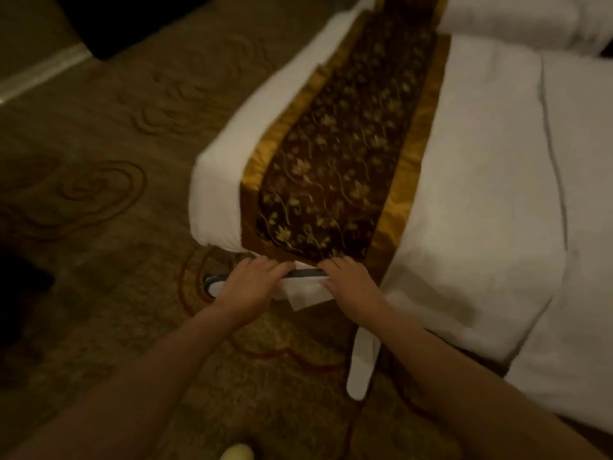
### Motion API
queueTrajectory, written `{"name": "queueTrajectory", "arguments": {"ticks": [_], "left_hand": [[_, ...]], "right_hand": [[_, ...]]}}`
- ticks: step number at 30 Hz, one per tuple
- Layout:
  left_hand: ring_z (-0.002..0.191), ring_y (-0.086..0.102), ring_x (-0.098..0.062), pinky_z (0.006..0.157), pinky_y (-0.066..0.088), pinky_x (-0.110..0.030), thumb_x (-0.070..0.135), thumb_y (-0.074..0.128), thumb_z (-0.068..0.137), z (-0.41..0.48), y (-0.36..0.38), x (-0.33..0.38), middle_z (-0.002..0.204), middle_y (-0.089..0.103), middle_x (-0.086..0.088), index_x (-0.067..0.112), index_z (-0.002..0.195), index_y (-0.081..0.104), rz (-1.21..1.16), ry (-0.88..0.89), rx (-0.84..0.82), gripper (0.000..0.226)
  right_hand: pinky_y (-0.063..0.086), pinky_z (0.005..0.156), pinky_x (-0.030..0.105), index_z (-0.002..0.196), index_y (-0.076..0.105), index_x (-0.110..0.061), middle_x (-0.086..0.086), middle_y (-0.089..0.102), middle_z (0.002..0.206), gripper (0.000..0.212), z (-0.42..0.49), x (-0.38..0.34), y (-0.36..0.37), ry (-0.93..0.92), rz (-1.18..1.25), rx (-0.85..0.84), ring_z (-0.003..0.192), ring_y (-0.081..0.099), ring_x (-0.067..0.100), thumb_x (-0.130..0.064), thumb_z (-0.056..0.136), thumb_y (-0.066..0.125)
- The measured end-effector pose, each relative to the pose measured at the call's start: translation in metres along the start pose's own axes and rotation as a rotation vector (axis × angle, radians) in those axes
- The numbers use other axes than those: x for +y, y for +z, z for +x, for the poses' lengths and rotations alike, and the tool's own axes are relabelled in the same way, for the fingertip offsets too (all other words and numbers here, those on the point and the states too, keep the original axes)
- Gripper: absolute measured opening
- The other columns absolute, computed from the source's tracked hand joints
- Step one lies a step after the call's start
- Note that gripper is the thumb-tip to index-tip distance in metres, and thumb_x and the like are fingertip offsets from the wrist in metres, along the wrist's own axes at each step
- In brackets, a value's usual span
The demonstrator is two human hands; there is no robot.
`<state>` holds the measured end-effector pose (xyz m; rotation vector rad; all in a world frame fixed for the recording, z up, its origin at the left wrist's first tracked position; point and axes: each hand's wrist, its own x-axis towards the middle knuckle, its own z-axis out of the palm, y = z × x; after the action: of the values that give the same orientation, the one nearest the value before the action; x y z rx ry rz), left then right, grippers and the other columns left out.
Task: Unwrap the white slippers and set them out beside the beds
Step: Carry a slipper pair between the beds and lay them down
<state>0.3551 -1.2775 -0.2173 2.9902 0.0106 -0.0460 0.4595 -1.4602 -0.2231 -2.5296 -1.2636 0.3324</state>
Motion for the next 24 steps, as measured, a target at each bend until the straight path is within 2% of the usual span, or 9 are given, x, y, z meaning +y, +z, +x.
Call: {"name": "queueTrajectory", "arguments": {"ticks": [3,5,9,16,22,24], "left_hand": [[0.104,0.057,-0.021,0.085,0.043,-0.033,0.037,0.063,0.077,-0.021,-0.062,-0.034,0.114,0.063,0.0,0.027,0.131,0.045,0.02,-0.031,0.018,0.058],[0.104,0.057,-0.021,0.084,0.043,-0.034,0.035,0.061,0.077,-0.036,-0.099,-0.06,0.115,0.062,0.0,0.028,0.132,0.044,0.009,-0.067,0.025,0.058],[0.108,0.054,-0.02,0.089,0.042,-0.033,0.031,0.053,0.087,-0.061,-0.168,-0.11,0.121,0.059,0.001,0.03,0.134,0.039,-0.026,-0.133,0.08,0.049],[0.11,0.054,-0.023,0.089,0.04,-0.034,0.034,0.038,0.096,-0.068,-0.287,-0.195,0.122,0.06,-0.003,0.025,0.135,0.041,-0.008,-0.143,0.229,0.041],[0.112,0.052,-0.025,0.089,0.04,-0.036,0.032,0.04,0.096,-0.058,-0.332,-0.264,0.124,0.058,-0.007,0.022,0.135,0.041,0.034,-0.224,0.231,0.04],[0.114,0.051,-0.025,0.09,0.04,-0.036,0.031,0.04,0.095,-0.049,-0.335,-0.291,0.125,0.057,-0.006,0.022,0.135,0.041,0.038,-0.246,0.224,0.041]], "right_hand": [[0.036,0.093,0.036,0.123,0.046,-0.02,0.002,0.053,0.122,0.027,0.027,-0.052,-0.044,-0.072,-0.023,0.026,0.113,0.045,0.023,-0.022,0.097,0.038],[0.035,0.094,0.036,0.123,0.046,-0.02,0.002,0.053,0.123,0.028,0.046,-0.09,-0.069,-0.125,-0.045,0.03,0.113,0.045,0.022,-0.022,0.097,0.038],[0.035,0.095,0.035,0.125,0.044,-0.02,0.002,0.05,0.125,0.031,0.087,-0.161,-0.124,-0.242,-0.177,0.001,0.116,0.043,0.022,-0.019,0.094,0.045],[0.04,0.087,0.036,0.118,0.048,-0.018,0.005,0.055,0.117,0.023,0.173,-0.258,-0.209,-0.314,-0.235,0.086,0.109,0.047,0.024,-0.024,0.097,0.039],[0.037,0.079,0.03,0.115,0.051,-0.02,0.003,0.058,0.116,0.022,0.252,-0.303,-0.225,-0.33,-0.213,0.12,0.102,0.048,0.02,-0.026,0.096,0.041],[0.039,0.082,0.031,0.115,0.052,-0.021,0.002,0.058,0.117,0.023,0.282,-0.312,-0.223,-0.326,-0.19,0.113,0.103,0.049,0.019,-0.026,0.096,0.04]]}}
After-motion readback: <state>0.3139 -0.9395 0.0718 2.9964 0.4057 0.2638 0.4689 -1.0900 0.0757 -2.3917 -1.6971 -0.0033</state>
